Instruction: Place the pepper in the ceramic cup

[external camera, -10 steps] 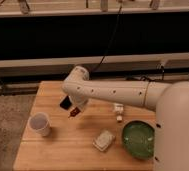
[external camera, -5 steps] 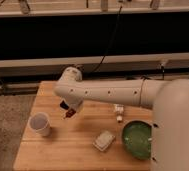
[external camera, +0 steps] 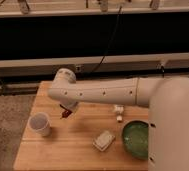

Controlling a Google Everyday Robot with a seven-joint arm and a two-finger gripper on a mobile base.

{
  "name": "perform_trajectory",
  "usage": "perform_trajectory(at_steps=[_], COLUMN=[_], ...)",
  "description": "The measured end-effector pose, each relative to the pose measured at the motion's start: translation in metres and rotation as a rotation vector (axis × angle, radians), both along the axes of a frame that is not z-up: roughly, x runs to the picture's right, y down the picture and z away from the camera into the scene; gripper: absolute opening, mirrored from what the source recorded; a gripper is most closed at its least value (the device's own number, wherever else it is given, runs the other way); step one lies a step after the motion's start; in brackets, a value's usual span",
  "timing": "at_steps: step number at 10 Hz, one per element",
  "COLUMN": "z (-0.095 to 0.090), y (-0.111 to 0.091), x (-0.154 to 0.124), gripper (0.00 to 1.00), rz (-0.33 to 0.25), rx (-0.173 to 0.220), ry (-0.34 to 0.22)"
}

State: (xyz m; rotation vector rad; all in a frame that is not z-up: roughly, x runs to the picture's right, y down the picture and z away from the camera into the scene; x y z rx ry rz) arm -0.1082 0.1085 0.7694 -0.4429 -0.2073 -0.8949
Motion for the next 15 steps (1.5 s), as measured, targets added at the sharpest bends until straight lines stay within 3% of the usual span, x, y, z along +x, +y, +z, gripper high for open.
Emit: perform_trajectory(at_steps=[6, 15], z=[-0.017, -0.034], y=[0.008, 0.021], x=[-0.025, -0.057], gripper=[0.00, 0.00], rz=[-0.048, -0.119], rx=[0.025, 0.005], ry=[-0.049, -0.102])
